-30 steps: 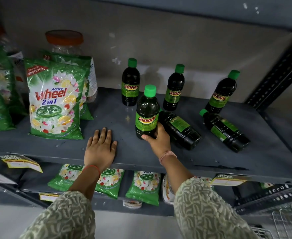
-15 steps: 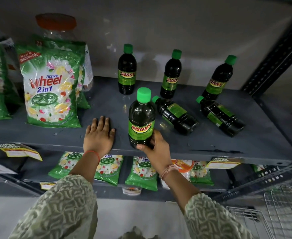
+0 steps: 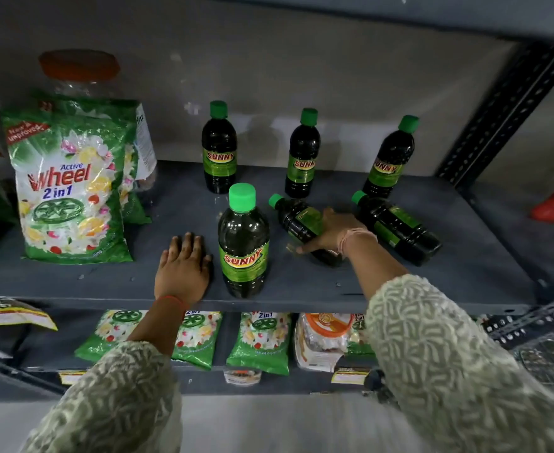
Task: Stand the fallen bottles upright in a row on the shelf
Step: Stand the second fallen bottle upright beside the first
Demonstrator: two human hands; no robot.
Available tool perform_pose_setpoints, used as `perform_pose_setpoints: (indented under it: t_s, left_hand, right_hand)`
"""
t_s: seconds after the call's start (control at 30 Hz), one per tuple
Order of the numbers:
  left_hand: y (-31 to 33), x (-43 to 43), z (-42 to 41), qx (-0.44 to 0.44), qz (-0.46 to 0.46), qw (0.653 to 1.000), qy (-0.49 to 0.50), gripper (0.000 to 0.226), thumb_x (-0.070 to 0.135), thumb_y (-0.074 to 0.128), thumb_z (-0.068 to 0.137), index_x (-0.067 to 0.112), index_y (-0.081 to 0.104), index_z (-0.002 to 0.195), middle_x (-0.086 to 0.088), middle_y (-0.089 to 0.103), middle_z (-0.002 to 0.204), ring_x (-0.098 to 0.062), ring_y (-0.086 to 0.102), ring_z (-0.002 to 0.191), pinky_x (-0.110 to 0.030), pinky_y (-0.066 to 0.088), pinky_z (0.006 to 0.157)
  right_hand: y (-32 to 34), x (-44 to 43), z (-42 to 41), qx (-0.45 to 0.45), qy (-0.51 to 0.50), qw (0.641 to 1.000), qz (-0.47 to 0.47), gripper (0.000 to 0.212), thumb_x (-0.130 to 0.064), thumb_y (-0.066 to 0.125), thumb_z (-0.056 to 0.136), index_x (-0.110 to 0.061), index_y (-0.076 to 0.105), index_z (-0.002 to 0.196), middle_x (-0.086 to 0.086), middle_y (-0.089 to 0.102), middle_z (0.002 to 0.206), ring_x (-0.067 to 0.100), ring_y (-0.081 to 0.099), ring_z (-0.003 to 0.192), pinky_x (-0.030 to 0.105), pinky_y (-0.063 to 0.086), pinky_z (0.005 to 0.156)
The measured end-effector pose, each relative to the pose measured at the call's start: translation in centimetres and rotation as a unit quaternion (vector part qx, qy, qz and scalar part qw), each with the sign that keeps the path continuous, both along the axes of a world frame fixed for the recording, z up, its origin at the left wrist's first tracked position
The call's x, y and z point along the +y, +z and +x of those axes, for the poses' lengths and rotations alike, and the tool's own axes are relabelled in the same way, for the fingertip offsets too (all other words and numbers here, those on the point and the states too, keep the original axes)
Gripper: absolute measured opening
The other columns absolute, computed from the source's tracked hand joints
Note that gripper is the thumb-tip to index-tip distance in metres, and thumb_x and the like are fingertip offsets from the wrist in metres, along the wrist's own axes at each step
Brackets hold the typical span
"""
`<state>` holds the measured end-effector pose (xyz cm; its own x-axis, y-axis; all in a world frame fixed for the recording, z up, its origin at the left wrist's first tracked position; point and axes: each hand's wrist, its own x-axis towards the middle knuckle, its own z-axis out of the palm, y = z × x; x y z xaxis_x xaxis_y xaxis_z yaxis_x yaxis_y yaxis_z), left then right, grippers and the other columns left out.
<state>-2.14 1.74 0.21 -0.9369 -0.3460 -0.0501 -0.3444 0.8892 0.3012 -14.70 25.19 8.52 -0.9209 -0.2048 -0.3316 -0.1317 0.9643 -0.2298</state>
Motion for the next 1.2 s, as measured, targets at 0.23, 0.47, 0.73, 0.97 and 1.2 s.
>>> perform_pose_setpoints:
  t_s: [0.23, 0.47, 0.73, 0.97, 1.2]
  left_hand:
    - [0.1, 0.2, -0.1, 0.002, -0.013, 1.0, 0.003, 0.053, 0.029, 0.026, 0.097, 0.012, 0.015, 0.146, -0.009, 0.012, 0.158, -0.029, 0.008, 0.146, -0.042, 0.011, 0.12]
    - [0.1, 0.0, -0.1, -0.01, -0.023, 1.0, 0.004, 0.055, 0.031, 0.023, 0.096, 0.015, 0.01, 0.147, -0.006, 0.009, 0.159, -0.026, 0.005, 0.147, -0.039, 0.01, 0.119]
    - [0.1, 0.1, 0.0, -0.015, -0.021, 1.0, 0.005, 0.055, 0.032, 0.022, 0.096, 0.016, 0.009, 0.147, -0.005, 0.008, 0.159, -0.025, 0.004, 0.147, -0.039, 0.009, 0.12]
    - [0.2, 0.0, 0.0, -0.011, -0.016, 1.0, 0.004, 0.055, 0.032, 0.024, 0.096, 0.016, 0.01, 0.147, -0.006, 0.009, 0.159, -0.026, 0.004, 0.147, -0.04, 0.009, 0.12]
    - [0.3, 0.1, 0.0, -0.009, -0.01, 1.0, 0.005, 0.055, 0.033, 0.024, 0.096, 0.015, 0.012, 0.147, -0.006, 0.01, 0.159, -0.027, 0.005, 0.147, -0.04, 0.009, 0.12]
  right_hand:
    - [-2.7, -0.7, 0.9, 0.167, -0.077, 0.964, -0.192, 0.079, -0.049, 0.078, 0.056, -0.001, 0.044, 0.109, 0.02, 0.06, 0.108, 0.038, 0.051, 0.106, 0.041, 0.047, 0.083]
    - [-5.5, -3.4, 3.2, 0.296, -0.188, 0.836, -0.422, 0.099, -0.047, 0.083, 0.049, 0.004, 0.037, 0.121, 0.022, 0.048, 0.117, 0.036, 0.044, 0.114, 0.045, 0.042, 0.098]
    - [-6.0, -3.6, 3.6, 0.288, -0.194, 0.833, -0.43, 0.092, -0.029, 0.085, 0.054, 0.0, 0.035, 0.125, 0.02, 0.046, 0.116, 0.033, 0.049, 0.106, 0.036, 0.044, 0.091]
    - [-6.7, -2.5, 4.0, 0.226, -0.178, 0.848, -0.445, 0.117, -0.038, 0.084, 0.054, -0.01, 0.011, 0.141, 0.015, 0.024, 0.147, 0.03, 0.02, 0.136, 0.046, 0.019, 0.112]
    - [-6.1, 0.2, 3.6, 0.129, -0.119, 0.85, -0.496, 0.066, -0.01, 0.079, 0.063, -0.015, 0.035, 0.112, 0.002, 0.054, 0.105, 0.021, 0.056, 0.1, 0.014, 0.04, 0.073]
